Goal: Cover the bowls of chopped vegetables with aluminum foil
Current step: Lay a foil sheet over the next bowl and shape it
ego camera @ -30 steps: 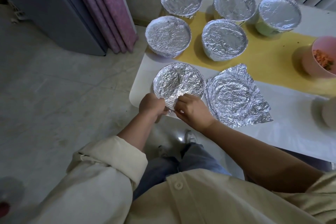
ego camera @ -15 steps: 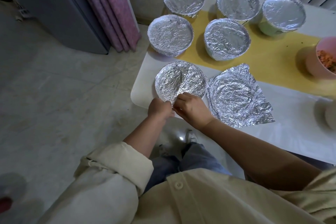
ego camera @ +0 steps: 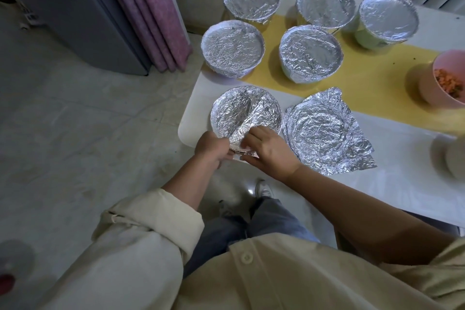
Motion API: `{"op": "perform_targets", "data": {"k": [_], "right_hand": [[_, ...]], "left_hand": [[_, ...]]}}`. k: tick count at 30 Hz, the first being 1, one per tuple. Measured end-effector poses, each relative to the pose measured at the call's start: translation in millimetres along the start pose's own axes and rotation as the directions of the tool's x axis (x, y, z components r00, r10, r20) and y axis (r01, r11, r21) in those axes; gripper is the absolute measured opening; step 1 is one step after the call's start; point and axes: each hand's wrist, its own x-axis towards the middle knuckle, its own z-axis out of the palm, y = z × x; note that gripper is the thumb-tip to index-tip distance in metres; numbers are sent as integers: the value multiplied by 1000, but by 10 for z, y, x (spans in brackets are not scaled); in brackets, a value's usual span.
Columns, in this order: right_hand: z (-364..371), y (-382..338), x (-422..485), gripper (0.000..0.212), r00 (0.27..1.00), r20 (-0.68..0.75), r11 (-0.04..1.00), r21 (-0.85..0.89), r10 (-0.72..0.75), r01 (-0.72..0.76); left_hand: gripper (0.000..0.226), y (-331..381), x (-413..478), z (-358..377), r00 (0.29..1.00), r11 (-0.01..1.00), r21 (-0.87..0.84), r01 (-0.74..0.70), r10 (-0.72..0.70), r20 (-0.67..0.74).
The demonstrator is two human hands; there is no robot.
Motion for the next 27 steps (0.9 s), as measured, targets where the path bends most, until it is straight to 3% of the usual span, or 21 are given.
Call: {"op": "perform_targets", "data": {"k": [3, 8, 11, 14, 17, 27], "right_hand": [[-4, 10, -24, 16, 999, -47, 999, -40, -21, 19], [6, 8, 37, 26, 997, -65, 994, -95, -53, 46], [3, -2, 40, 28, 996, -62, 994, -93, -59, 53], [0, -18, 47, 30, 997, -56, 994, -95, -56, 50], [11, -35, 69, 32, 996, -60, 994, -89, -61, 56], [76, -59, 95, 36, 998, -57, 998, -63, -28, 24]], "left_hand": [[15, 17, -11, -11, 999, 999, 12, -33, 33, -6], [27, -19, -60, 0, 995, 995, 88, -43, 50, -90], [39, -21, -188, 20, 1000, 995, 100, 28, -26, -14], [28, -64, -234, 69, 995, 997, -28, 79, -77, 57], [16, -55, -202, 116, 999, 993, -107, 50, -48, 18], [25, -34, -124, 117, 998, 998, -69, 13, -18, -68]]}}
